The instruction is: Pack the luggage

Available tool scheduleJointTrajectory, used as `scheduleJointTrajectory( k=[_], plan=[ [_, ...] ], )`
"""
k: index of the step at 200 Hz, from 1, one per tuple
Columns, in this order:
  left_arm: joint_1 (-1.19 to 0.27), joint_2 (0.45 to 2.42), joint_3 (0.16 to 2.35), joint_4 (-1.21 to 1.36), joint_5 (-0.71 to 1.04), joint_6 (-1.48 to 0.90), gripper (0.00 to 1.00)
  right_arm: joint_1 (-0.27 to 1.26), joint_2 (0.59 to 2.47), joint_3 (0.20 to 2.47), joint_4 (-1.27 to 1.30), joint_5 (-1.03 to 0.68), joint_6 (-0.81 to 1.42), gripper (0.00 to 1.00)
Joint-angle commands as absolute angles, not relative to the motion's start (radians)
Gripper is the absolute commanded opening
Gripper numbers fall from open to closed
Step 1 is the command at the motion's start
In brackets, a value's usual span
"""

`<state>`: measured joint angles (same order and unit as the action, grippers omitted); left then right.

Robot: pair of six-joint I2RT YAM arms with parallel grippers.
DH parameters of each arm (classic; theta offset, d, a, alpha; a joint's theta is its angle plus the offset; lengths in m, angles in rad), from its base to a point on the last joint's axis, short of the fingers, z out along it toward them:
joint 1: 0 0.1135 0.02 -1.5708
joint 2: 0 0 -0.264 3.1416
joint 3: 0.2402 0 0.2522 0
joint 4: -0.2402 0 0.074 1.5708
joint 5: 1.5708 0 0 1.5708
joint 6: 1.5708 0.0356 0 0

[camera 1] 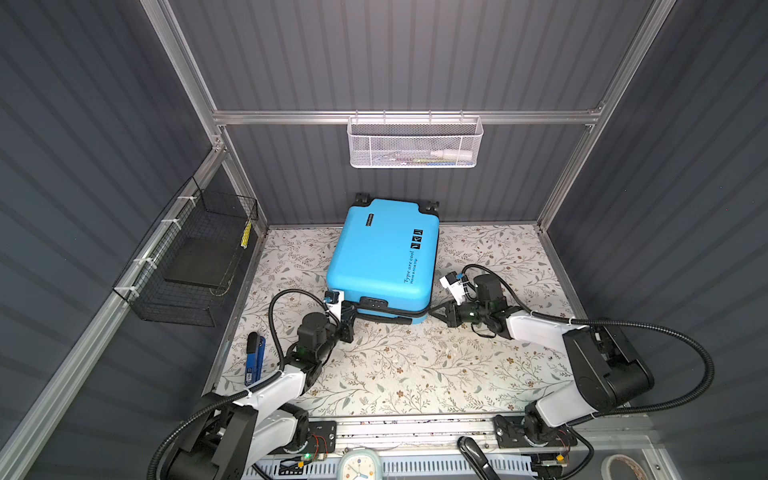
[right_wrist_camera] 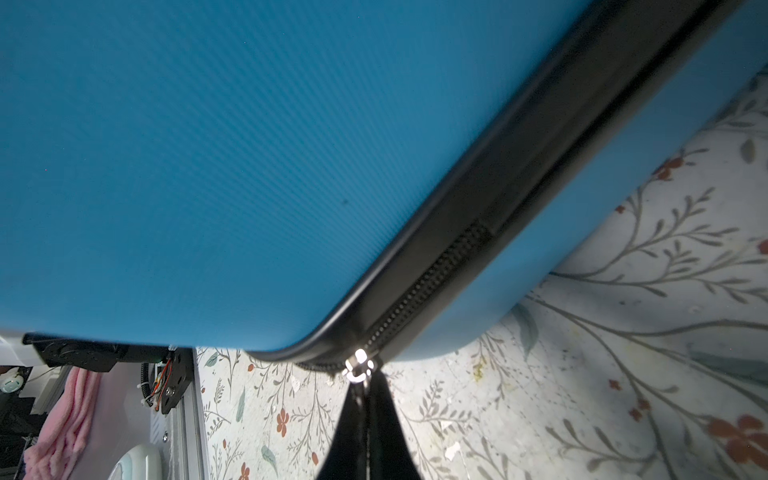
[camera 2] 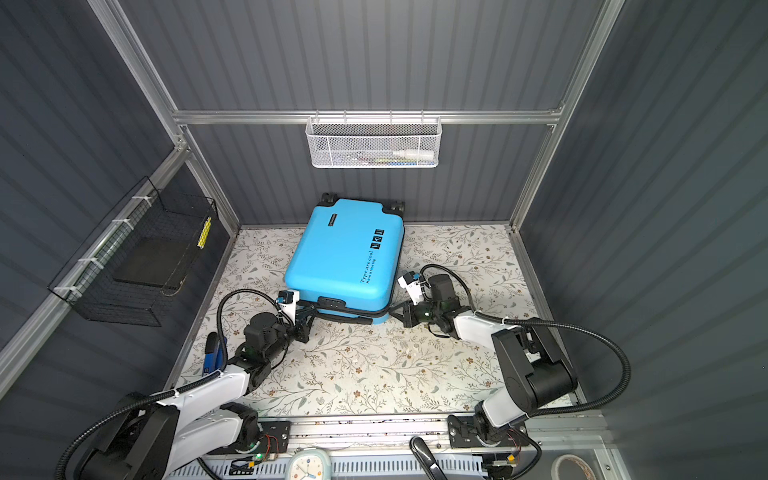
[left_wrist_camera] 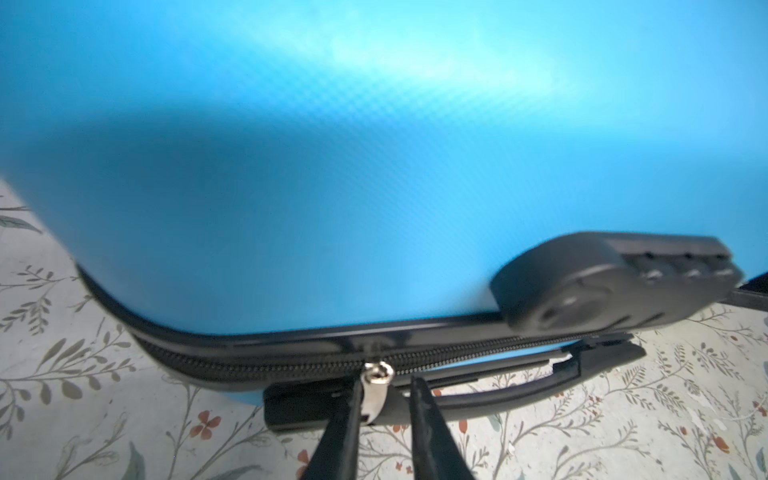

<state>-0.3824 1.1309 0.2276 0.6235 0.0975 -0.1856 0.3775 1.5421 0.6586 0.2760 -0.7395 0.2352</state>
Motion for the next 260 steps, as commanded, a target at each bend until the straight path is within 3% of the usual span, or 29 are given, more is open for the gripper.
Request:
scheduleJointTrajectory(
  k=[1,20,46,87,127,201,260],
  plan=[
    [-0.379,1.157,0.245,0.638,0.084,-0.177,0.28,0.372,1.580,0.660,0.215,-0.675,0.235,0.00],
    [-0.379,1.177,0.246,0.644,0.080,-0.177,0.31,0.373,1.578,0.659,0.215,-0.675,0.236,0.00],
    [-0.379,1.190,0.245,0.656,0.078,-0.175,0.28,0.373,1.578,0.660,0.213,-0.674,0.233,0.00],
    [-0.379,1.191,0.255,0.655,0.078,-0.175,0.09,0.373,1.579,0.659,0.213,-0.673,0.234,0.00],
    [-0.378,1.162,0.261,0.614,0.078,-0.183,0.00,0.373,1.580,0.661,0.215,-0.676,0.236,0.00],
    [-0.379,1.000,0.255,0.446,0.102,-0.214,0.00,0.388,1.585,0.665,0.229,-0.682,0.248,0.00],
    [-0.385,1.011,0.250,0.469,0.208,-0.225,0.00,0.430,1.591,0.680,0.233,-0.683,0.259,0.00]
  ],
)
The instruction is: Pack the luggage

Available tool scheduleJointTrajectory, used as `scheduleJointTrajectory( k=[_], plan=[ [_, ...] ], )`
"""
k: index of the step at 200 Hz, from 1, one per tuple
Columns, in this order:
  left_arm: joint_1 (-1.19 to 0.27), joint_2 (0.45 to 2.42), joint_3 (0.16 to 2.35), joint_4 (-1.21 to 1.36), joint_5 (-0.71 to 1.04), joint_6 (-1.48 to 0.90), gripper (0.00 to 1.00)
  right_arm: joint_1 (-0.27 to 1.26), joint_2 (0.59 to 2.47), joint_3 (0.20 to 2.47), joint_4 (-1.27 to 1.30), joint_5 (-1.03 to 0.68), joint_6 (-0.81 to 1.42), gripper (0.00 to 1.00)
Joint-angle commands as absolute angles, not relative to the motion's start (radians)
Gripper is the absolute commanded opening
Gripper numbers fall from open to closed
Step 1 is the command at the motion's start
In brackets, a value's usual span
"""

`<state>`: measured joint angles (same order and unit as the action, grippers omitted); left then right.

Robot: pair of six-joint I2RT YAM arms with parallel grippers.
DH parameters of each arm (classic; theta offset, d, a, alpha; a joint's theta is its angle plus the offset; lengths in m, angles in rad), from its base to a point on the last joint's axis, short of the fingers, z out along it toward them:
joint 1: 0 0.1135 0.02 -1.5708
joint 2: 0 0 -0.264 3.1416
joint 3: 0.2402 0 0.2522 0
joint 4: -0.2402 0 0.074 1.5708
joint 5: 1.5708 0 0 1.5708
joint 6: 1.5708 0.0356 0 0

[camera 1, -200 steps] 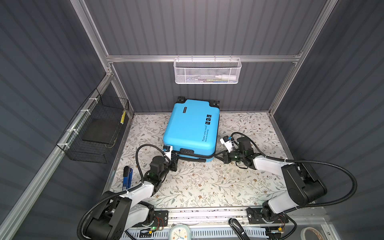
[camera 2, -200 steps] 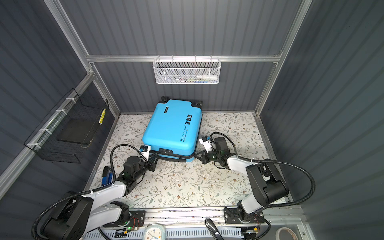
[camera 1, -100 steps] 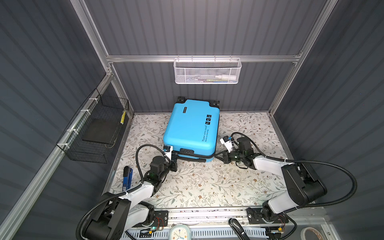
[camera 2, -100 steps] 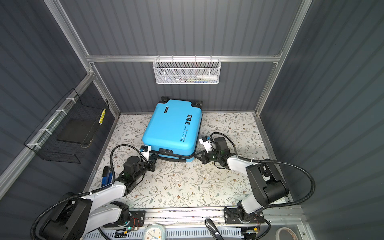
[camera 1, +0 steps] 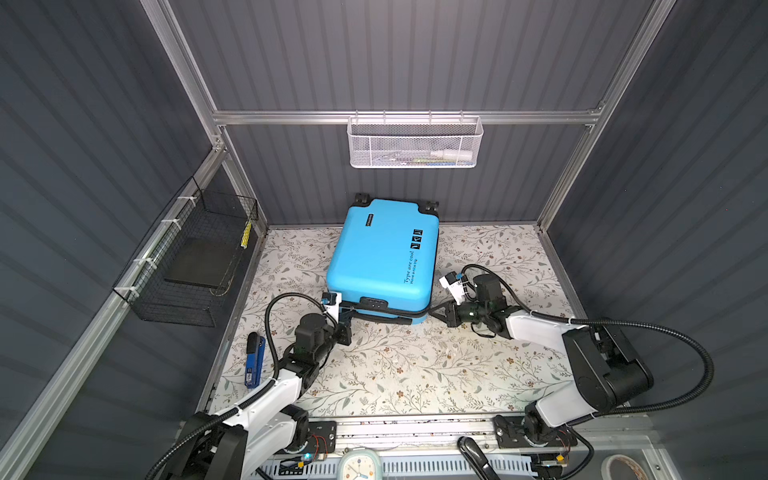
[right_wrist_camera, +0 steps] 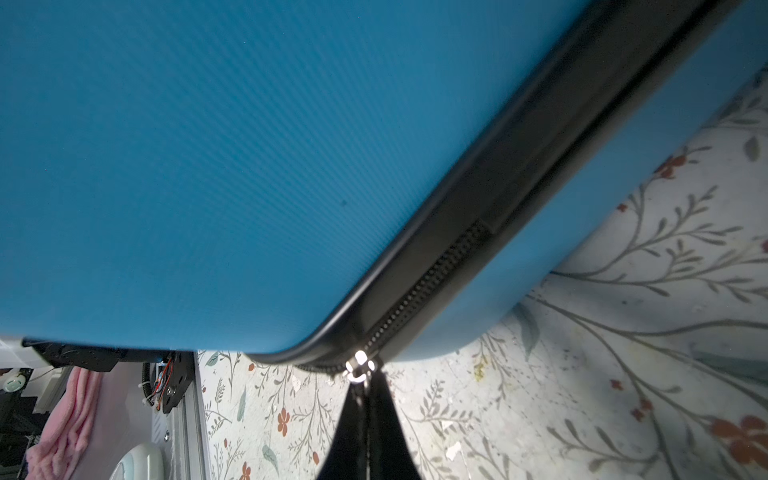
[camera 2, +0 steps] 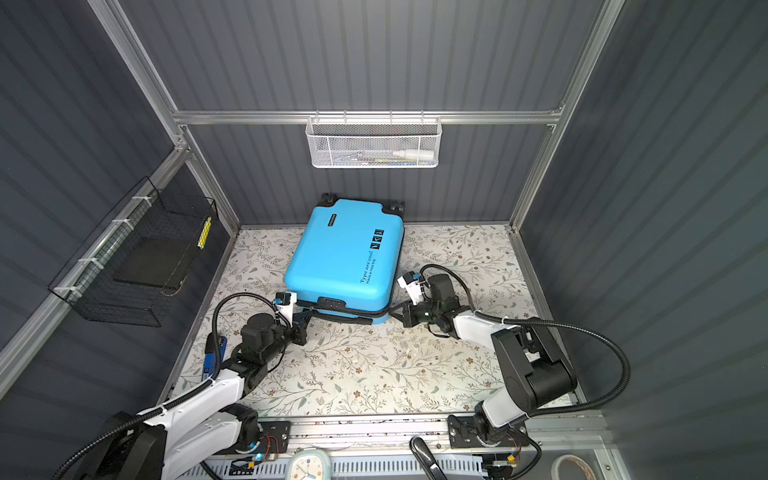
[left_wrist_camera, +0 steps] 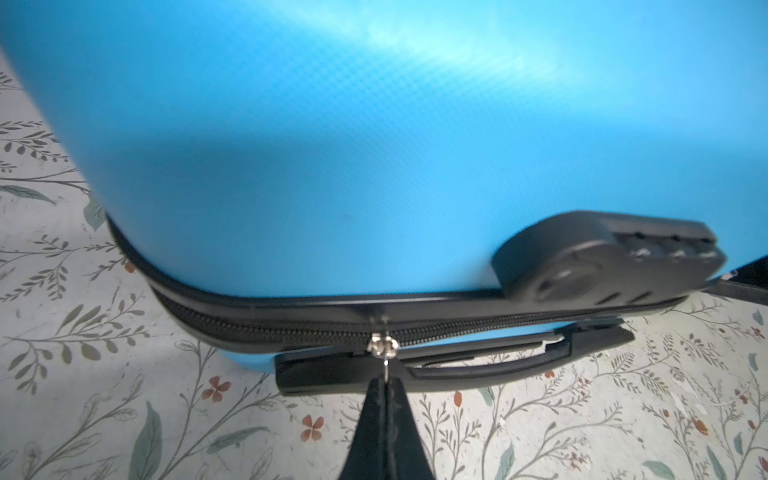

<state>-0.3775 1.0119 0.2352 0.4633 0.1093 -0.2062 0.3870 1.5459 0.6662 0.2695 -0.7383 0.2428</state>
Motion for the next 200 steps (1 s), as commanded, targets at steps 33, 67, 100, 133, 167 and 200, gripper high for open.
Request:
scheduleJointTrajectory(
  k=[33,67,100,133,167,200],
  plan=[
    [-0.425,1.029,0.244,0.529,0.247,-0.246,0.00,0.465,1.597,0.691,0.244,-0.681,0.274,0.00],
    [-0.475,1.045,0.233,0.581,0.280,-0.249,0.00,0.492,1.615,0.701,0.256,-0.667,0.294,0.00],
    [-0.546,1.035,0.232,0.562,0.271,-0.220,0.00,0.505,1.633,0.707,0.277,-0.650,0.328,0.00],
    [-0.628,1.021,0.241,0.541,0.241,-0.205,0.00,0.521,1.649,0.728,0.286,-0.640,0.358,0.00],
    [-0.739,1.023,0.299,0.495,0.171,-0.164,0.00,0.546,1.657,0.751,0.282,-0.630,0.365,0.00],
    [-0.811,1.120,0.368,0.507,0.159,-0.127,0.00,0.564,1.669,0.766,0.287,-0.622,0.377,0.00]
  ],
)
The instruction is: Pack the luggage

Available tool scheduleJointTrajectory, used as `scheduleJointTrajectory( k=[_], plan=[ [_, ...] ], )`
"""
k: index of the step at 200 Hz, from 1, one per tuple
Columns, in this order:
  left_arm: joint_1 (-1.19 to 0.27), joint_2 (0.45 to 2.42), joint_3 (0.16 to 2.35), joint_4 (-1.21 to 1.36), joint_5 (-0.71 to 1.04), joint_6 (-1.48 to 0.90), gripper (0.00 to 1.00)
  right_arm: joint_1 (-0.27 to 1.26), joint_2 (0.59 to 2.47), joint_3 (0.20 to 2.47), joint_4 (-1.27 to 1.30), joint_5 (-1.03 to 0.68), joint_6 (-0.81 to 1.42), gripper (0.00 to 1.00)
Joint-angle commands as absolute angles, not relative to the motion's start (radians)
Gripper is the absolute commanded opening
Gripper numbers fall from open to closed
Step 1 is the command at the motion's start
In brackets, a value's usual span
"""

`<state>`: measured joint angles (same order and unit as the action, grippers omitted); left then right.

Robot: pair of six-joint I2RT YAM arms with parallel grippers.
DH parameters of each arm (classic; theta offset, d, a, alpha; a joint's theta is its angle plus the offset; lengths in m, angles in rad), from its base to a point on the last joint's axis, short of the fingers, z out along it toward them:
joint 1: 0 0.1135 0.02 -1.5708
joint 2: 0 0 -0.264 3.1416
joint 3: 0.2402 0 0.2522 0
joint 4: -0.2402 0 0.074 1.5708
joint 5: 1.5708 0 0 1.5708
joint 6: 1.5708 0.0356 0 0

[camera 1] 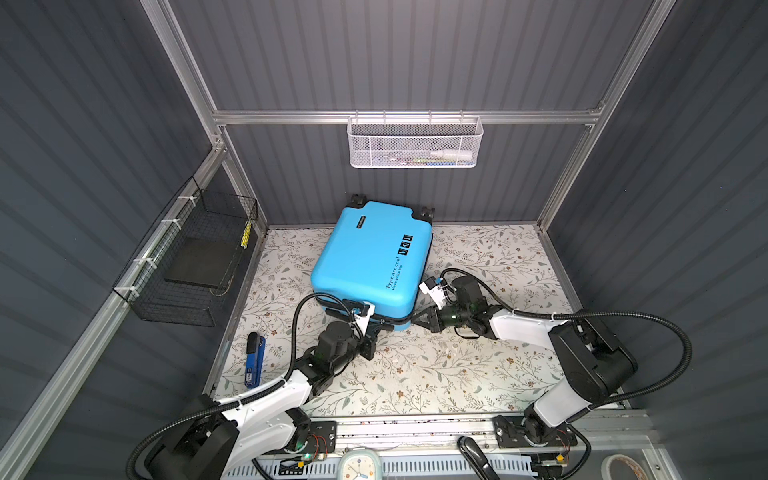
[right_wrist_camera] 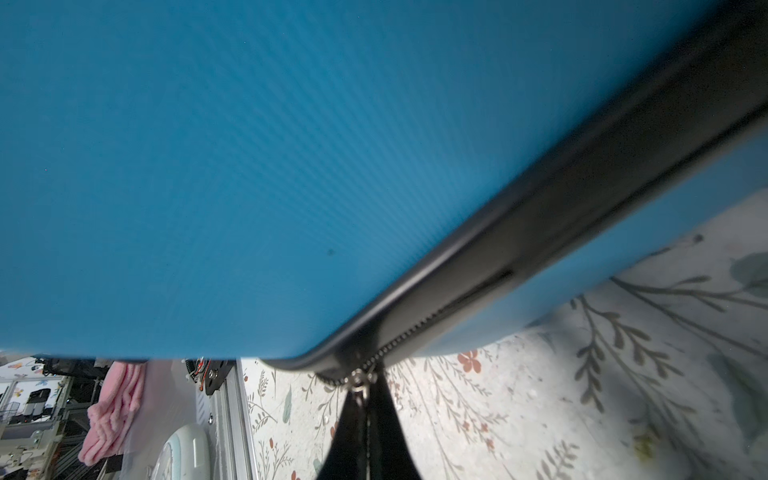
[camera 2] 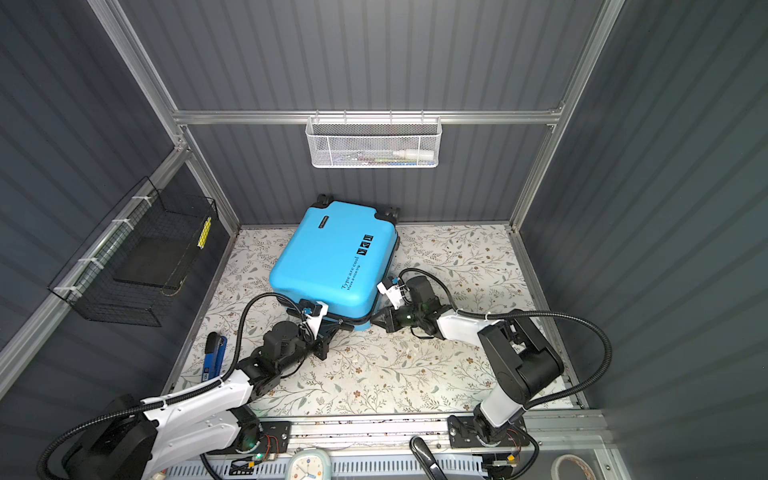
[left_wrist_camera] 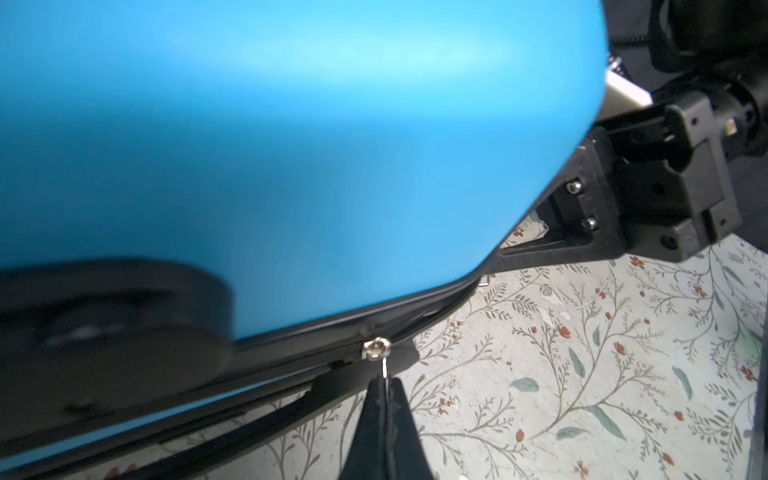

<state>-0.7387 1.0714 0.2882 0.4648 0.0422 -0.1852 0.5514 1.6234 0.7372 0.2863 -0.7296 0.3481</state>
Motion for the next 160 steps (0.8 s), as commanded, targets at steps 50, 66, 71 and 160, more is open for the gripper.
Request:
scheduleJointTrajectory(
  k=[50,66,71,160],
  plan=[
    [-0.889,1.300,0.431,0.629,0.136,-0.157,0.00,0.578,1.664,0.769,0.281,-0.617,0.378,0.00],
    [-0.890,1.310,0.431,0.642,0.117,-0.165,0.00,0.585,1.648,0.758,0.261,-0.612,0.366,0.00],
    [-0.889,1.312,0.431,0.638,0.114,-0.164,0.00,0.590,1.640,0.753,0.254,-0.609,0.363,0.00],
    [-0.890,1.365,0.467,0.641,0.112,-0.152,0.00,0.708,1.583,0.729,0.097,-0.508,0.259,0.00]
  ],
)
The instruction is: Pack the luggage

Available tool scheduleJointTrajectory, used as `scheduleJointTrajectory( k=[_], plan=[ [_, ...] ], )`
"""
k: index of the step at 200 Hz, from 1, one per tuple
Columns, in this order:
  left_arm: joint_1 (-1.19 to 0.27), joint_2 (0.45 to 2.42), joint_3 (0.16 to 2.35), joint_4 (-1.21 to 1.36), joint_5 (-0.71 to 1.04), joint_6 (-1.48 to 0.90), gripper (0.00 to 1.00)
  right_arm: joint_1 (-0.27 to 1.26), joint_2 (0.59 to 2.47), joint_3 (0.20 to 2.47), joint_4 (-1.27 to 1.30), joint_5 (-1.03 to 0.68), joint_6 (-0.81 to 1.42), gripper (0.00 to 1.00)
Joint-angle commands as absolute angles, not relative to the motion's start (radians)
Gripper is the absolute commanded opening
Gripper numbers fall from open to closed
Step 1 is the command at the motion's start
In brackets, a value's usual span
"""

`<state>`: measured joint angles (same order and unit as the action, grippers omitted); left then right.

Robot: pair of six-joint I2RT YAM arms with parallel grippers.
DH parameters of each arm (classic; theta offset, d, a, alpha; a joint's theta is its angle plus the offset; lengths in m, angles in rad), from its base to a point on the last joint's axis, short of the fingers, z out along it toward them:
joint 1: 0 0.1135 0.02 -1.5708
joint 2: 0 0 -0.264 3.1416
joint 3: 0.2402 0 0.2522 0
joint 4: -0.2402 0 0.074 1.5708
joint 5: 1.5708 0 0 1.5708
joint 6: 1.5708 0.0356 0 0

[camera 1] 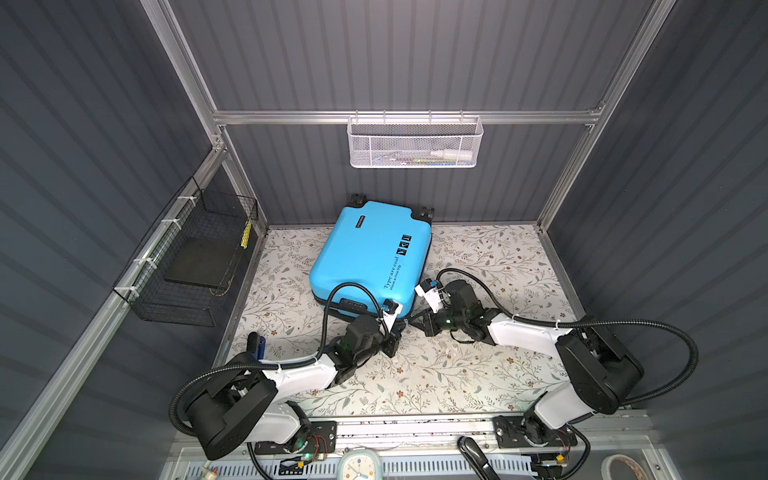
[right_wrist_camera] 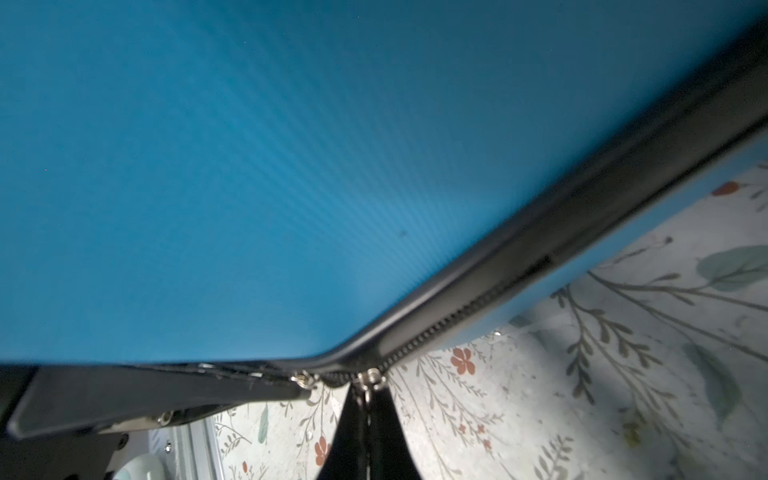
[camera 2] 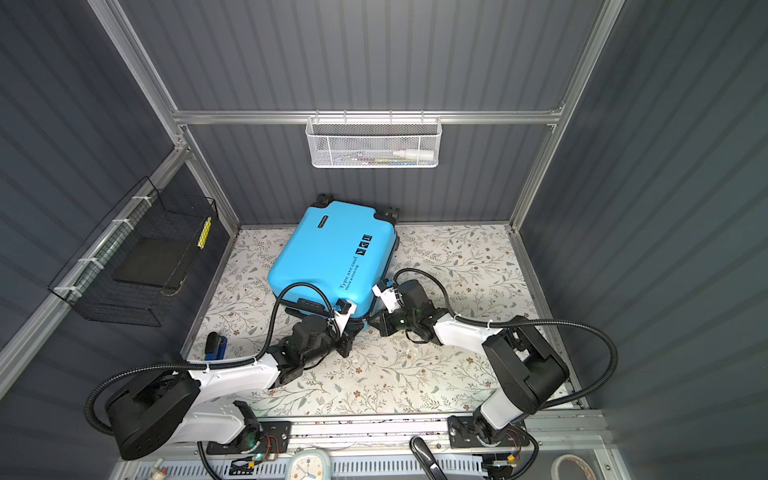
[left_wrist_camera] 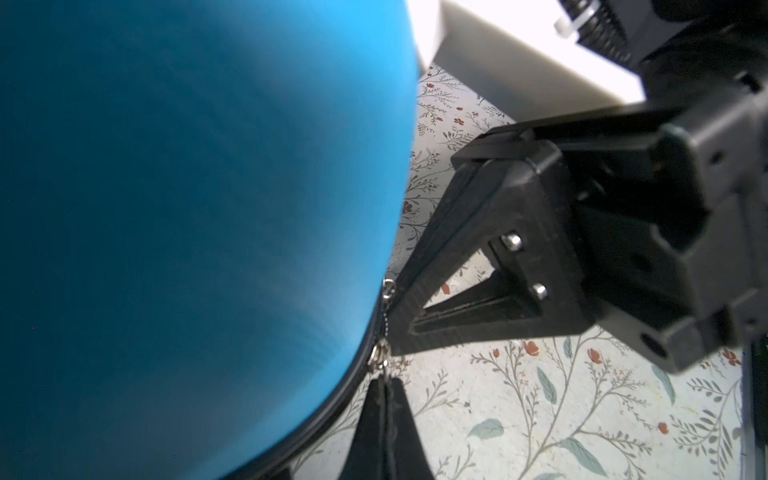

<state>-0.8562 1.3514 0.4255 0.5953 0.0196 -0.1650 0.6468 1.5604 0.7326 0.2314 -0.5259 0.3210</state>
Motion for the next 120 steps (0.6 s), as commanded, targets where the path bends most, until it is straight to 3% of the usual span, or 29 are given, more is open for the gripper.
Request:
scheduleJointTrajectory(
  k=[1,120],
  plan=[
    [-0.890,1.365,0.467,0.642,0.112,-0.152,0.00,0.708,1.582,0.730,0.096,-0.508,0.257,0.00],
    [-0.898,1.432,0.558,0.675,0.163,-0.206,0.00,0.715,1.586,0.708,0.090,-0.521,0.226,0.00]
  ],
)
